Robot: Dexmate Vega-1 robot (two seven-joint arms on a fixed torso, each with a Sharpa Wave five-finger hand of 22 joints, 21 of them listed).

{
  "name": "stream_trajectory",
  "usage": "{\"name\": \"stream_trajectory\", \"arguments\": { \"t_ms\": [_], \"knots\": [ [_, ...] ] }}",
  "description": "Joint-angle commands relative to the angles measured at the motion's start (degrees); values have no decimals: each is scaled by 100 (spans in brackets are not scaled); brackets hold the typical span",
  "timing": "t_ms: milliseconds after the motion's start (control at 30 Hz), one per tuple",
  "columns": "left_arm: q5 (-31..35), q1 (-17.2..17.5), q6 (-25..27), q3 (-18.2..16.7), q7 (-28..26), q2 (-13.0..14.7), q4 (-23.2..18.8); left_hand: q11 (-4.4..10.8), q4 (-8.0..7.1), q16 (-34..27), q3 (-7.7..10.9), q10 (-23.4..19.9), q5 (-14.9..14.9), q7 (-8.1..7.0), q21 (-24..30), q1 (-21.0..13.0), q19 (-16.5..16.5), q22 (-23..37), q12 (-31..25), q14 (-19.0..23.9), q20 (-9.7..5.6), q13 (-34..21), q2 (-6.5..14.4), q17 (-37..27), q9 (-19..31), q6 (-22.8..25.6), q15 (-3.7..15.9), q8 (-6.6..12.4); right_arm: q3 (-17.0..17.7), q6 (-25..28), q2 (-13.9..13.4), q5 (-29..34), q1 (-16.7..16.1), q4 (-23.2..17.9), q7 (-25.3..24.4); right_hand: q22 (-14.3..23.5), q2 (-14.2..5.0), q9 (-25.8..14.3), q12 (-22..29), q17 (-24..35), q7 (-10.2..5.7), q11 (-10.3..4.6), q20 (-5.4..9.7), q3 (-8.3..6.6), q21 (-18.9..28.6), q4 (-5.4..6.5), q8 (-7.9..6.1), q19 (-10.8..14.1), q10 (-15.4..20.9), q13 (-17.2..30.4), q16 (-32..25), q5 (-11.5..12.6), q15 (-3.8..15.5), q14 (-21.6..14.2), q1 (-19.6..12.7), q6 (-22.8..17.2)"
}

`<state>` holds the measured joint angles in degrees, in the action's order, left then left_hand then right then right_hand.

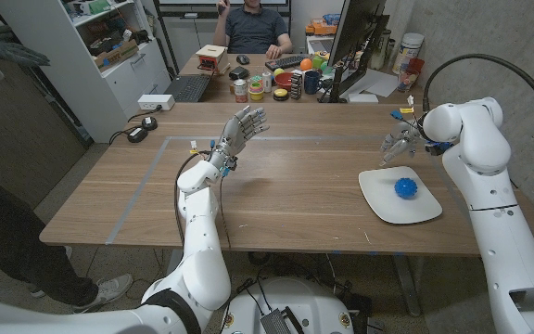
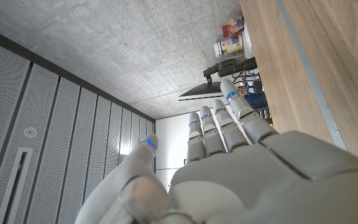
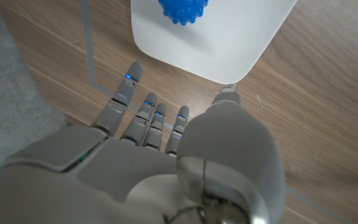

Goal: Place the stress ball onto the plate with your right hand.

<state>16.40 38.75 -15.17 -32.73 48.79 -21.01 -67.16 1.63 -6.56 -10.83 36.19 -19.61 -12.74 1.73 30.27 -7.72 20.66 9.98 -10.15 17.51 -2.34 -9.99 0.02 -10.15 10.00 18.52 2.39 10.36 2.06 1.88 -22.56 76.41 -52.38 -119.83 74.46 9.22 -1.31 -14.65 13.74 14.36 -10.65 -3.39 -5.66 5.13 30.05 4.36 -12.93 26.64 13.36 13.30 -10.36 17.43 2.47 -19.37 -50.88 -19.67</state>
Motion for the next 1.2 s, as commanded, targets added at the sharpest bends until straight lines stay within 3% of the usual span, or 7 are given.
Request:
{"name": "stream_trajectory", "arguments": {
  "t_ms": [33,167,267,367,800,967,1200],
  "knots": [
    [-14,-75,-47,-40,-2,37,115,-21,-13,-16,-18,-20,-27,15,-3,40,57,26,-26,-6,-17,-24,0,-14,23,56,106,42,-22,-175,-15,187,-12,-175,-245,23,4,4,-18,-11,-25,-32,-99,94,-143,54,-23,-151,-71,2,13,33,286,171,129,34],
    [-22,-76,-39,-43,15,32,92,-16,-13,-16,-20,-21,-28,12,-8,40,57,26,-27,-4,-21,-24,1,-14,23,57,106,42,6,-282,-37,208,-71,-276,-421,73,-70,12,-41,-31,41,15,-81,214,-535,171,-1,-714,-281,23,21,79,101,616,366,231],
    [-25,-76,-42,-44,18,28,82,-30,-13,-15,-22,-28,-29,15,-11,40,60,26,-29,-6,-26,-24,1,-13,23,60,105,43,64,-388,-48,140,-125,-347,-577,130,-186,39,-20,-49,102,58,359,293,-872,244,15,-1357,-354,14,27,137,-90,1069,555,431],
    [-26,-71,-39,-46,21,22,66,-27,-13,-14,-23,-29,-29,15,-15,40,60,26,-29,-9,-25,-24,2,-13,23,60,103,43,79,-441,-46,161,-166,-416,-672,171,-254,52,-127,-55,204,131,452,341,-953,267,45,-1509,-710,-4,-11,168,-195,1294,666,652],
    [-46,-20,-13,-40,46,-11,-63,-30,-13,-13,-29,-20,-31,8,-28,41,66,27,-25,-11,-24,-24,4,-13,23,59,100,41,244,-518,77,131,-269,-736,-862,172,-336,46,-204,-68,287,399,-378,534,-1439,326,139,-2488,-1553,45,-2,187,-506,2104,1012,1441],
    [-67,1,-2,-33,69,-30,-117,-6,-13,-12,-32,-18,-32,10,-37,41,59,27,-24,-13,-18,-24,5,-13,23,63,104,42,333,-539,128,152,-344,-872,-1041,166,-351,37,-214,-69,264,466,-613,580,-1490,335,154,-2528,-1750,57,-10,183,-614,2246,1086,1644],
    [-85,20,7,-28,83,-39,-165,-19,-13,-12,-35,-26,-33,11,-44,42,61,27,-27,-13,-17,-24,5,-13,23,66,99,43,446,-578,197,116,-408,-966,-1210,165,-354,33,-205,-71,262,467,-645,600,-1490,342,150,-2495,-1788,62,-39,178,-605,2222,1122,1696]
  ]
}}
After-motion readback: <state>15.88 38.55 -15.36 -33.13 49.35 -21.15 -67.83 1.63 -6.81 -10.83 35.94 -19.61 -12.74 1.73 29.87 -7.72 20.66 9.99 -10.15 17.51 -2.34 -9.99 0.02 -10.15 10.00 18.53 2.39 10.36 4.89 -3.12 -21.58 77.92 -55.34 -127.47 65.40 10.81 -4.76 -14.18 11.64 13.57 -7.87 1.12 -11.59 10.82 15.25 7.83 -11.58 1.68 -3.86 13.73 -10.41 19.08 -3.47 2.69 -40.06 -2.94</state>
